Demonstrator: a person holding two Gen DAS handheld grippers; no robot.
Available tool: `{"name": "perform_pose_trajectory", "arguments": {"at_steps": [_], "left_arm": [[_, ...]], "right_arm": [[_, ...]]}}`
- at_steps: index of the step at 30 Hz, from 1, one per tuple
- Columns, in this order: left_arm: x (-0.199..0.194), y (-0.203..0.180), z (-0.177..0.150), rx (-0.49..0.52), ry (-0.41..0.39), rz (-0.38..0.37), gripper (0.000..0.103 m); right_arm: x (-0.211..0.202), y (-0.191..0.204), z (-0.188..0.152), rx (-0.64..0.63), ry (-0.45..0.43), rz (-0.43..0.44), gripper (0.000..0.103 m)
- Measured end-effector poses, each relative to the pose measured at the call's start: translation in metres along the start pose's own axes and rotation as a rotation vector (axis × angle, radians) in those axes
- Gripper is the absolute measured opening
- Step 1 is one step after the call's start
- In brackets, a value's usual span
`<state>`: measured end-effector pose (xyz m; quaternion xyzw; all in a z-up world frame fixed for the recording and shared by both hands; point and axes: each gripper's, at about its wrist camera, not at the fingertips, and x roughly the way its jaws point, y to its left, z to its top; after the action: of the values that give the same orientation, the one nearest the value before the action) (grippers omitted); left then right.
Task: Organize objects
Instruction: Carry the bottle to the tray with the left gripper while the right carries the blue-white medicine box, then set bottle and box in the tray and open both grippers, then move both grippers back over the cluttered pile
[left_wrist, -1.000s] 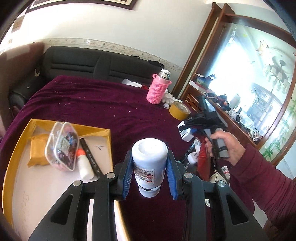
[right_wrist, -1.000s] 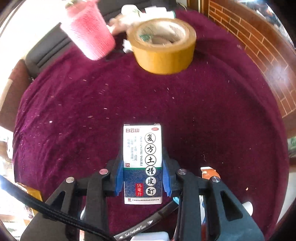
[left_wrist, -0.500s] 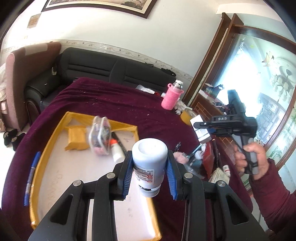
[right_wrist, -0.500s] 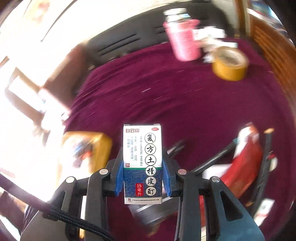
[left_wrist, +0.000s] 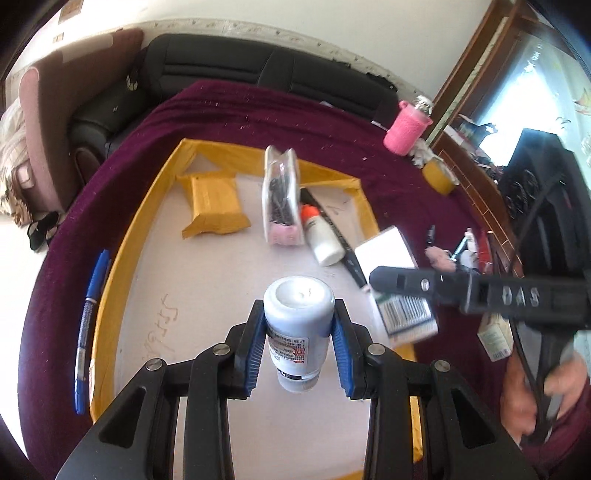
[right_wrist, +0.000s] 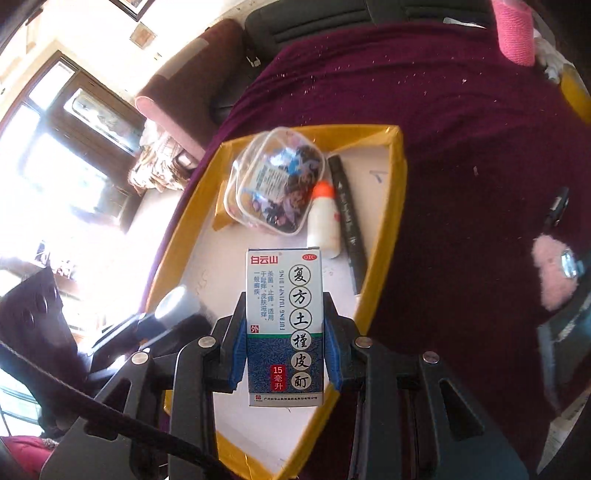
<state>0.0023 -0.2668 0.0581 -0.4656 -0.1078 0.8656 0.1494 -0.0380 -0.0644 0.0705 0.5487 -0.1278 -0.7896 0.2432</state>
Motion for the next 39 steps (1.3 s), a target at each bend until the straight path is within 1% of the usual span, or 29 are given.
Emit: {"name": "perform_pose_trajectory", "arguments": {"at_steps": [2,3,7,13,16,18,19,20,21,22,23,26,27,28,29,30,31,32,33,36,38,39], "left_arm": [[0.010,0.005,0.003,-0.010,0.007,-0.014,0.029],[0.014,0.007,0.005,-0.014,0.014,-0.019,0.029],[0.030,0.008,0.009,-0.027,0.037,-0.012,0.029],[0.049,0.019,0.012,-0.124,0.065,-0.035,0.029],[0.050,0.020,0.013,-0.134,0.058,-0.015,0.029],[0.050,0.023,0.013,-0.147,0.059,-0.024,0.031],[0.051,0.023,0.013,-0.154,0.060,-0.029,0.034],[0.051,0.025,0.013,-0.166,0.063,-0.031,0.039],[0.050,0.029,0.013,-0.184,0.066,-0.033,0.042],[0.050,0.031,0.013,-0.198,0.065,-0.039,0.047],[0.047,0.034,0.013,-0.220,0.059,-0.059,0.047],[0.039,0.038,0.011,-0.268,0.036,-0.100,0.047],[0.035,0.037,0.010,-0.274,0.024,-0.101,0.047],[0.030,0.035,0.010,-0.277,0.007,-0.096,0.047],[0.021,0.033,0.009,-0.277,-0.020,-0.083,0.047],[0.014,0.031,0.007,-0.276,-0.038,-0.067,0.047],[0.006,0.029,0.005,-0.274,-0.057,-0.042,0.050],[-0.007,0.025,0.002,-0.267,-0.091,-0.012,0.052],[-0.015,0.020,-0.001,-0.263,-0.112,0.002,0.053],[-0.042,0.004,-0.010,-0.234,-0.181,0.042,0.055],[-0.054,-0.008,-0.017,-0.212,-0.225,0.073,0.060],[-0.057,-0.017,-0.019,-0.194,-0.242,0.090,0.061]], "right_arm": [[0.009,0.002,-0.003,-0.001,0.005,-0.034,0.032],[0.011,0.005,-0.010,-0.003,0.006,-0.049,0.032],[0.023,0.006,-0.005,-0.007,0.004,-0.134,0.032],[0.033,0.006,-0.002,0.009,0.013,-0.147,0.032],[0.036,0.004,0.000,0.035,0.012,-0.140,0.032],[0.035,0.003,0.001,0.047,0.002,-0.134,0.032],[0.034,0.002,0.001,0.050,-0.005,-0.132,0.032],[0.032,0.002,0.001,0.048,-0.011,-0.131,0.033],[0.029,0.003,0.001,0.044,-0.022,-0.131,0.033],[0.025,0.004,0.000,0.040,-0.031,-0.129,0.035],[0.022,0.004,0.000,0.037,-0.044,-0.123,0.038],[0.007,0.010,-0.004,0.018,-0.104,-0.119,0.041],[0.002,0.014,-0.005,0.014,-0.124,-0.103,0.041],[-0.004,0.018,-0.008,0.006,-0.138,-0.084,0.045],[-0.005,0.023,-0.009,-0.025,-0.142,-0.092,0.056],[-0.004,0.029,-0.010,-0.066,-0.133,-0.126,0.058],[-0.002,0.034,-0.009,-0.116,-0.126,-0.180,0.058],[-0.004,0.037,-0.012,-0.144,-0.151,-0.222,0.058],[-0.010,0.036,-0.015,-0.150,-0.185,-0.236,0.058],[-0.029,0.028,-0.029,-0.143,-0.217,-0.218,0.058],[-0.043,0.019,-0.041,-0.141,-0.259,-0.254,0.058],[-0.047,0.015,-0.045,-0.147,-0.279,-0.276,0.058]]}}
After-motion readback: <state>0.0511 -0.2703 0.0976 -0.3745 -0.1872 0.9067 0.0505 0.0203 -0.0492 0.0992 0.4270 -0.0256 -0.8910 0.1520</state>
